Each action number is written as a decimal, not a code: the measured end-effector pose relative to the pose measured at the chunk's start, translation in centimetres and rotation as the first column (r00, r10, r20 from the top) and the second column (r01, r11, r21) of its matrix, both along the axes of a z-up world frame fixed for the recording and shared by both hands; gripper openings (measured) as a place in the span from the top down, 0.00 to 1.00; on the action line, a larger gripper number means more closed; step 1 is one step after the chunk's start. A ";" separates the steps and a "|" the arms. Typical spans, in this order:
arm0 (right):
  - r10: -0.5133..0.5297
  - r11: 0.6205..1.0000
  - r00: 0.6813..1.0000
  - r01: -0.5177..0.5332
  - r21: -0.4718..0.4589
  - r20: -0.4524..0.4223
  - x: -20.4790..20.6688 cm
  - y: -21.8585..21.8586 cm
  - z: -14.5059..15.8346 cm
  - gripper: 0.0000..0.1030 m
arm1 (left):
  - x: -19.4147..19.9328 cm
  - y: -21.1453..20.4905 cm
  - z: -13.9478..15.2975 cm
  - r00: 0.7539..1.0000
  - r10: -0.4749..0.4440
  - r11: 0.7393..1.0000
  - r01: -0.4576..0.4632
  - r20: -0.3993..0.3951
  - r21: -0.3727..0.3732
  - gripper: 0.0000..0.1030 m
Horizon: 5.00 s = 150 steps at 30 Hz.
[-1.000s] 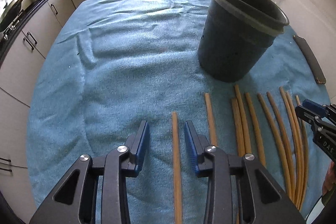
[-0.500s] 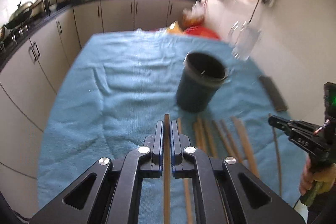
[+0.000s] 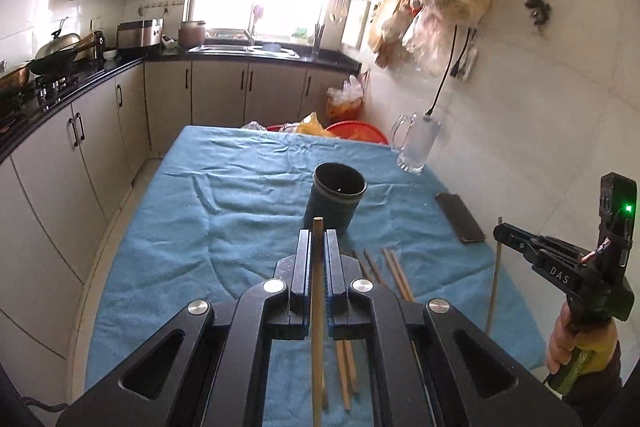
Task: Organize utensils
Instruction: 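Lift both held chopsticks upright and carry them over the black holder cup, then open the left gripper over the cup while the right gripper releases its chopstick, then move both open grippers back down to the remaining chopsticks, then close the left gripper on a chopstick while the right gripper grasps another, then lift both chopsticks upright and carry them above the black holder cup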
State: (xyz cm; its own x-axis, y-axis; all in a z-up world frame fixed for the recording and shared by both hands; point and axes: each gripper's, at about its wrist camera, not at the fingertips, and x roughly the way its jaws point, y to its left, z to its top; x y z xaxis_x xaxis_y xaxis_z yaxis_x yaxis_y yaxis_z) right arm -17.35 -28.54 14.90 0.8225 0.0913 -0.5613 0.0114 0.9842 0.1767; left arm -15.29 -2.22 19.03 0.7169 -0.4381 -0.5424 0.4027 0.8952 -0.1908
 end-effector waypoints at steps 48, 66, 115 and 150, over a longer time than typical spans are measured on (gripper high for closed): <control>0.007 0.999 0.966 -0.016 0.033 0.259 17.1 1.4 10.9 0.94 | 19.5 -8.9 9.2 0.986 0.054 0.994 -0.037 0.160 -0.106 0.95; -0.034 0.995 0.998 0.028 0.098 0.057 21.7 -0.8 3.6 0.57 | 21.3 -7.7 4.2 0.996 0.087 0.994 -0.085 0.017 -0.066 0.65; -0.018 1.000 0.920 0.016 -0.009 -0.391 12.1 -1.5 -14.4 0.71 | 16.9 -9.3 -17.4 0.919 0.022 0.958 0.093 -0.395 0.270 0.84; -0.056 0.998 0.966 0.060 0.009 -0.251 11.5 -3.3 -8.0 0.95 | 13.3 -6.6 -10.1 0.974 0.024 0.987 0.013 -0.226 0.160 0.95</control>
State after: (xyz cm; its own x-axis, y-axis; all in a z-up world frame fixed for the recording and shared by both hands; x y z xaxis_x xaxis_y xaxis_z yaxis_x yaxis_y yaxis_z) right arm -5.89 -31.82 6.91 0.6600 0.0586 -0.7490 0.1139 0.9776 0.1768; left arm -1.99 -8.86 8.96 0.5695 -0.3292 -0.7532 0.3609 0.9234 -0.1308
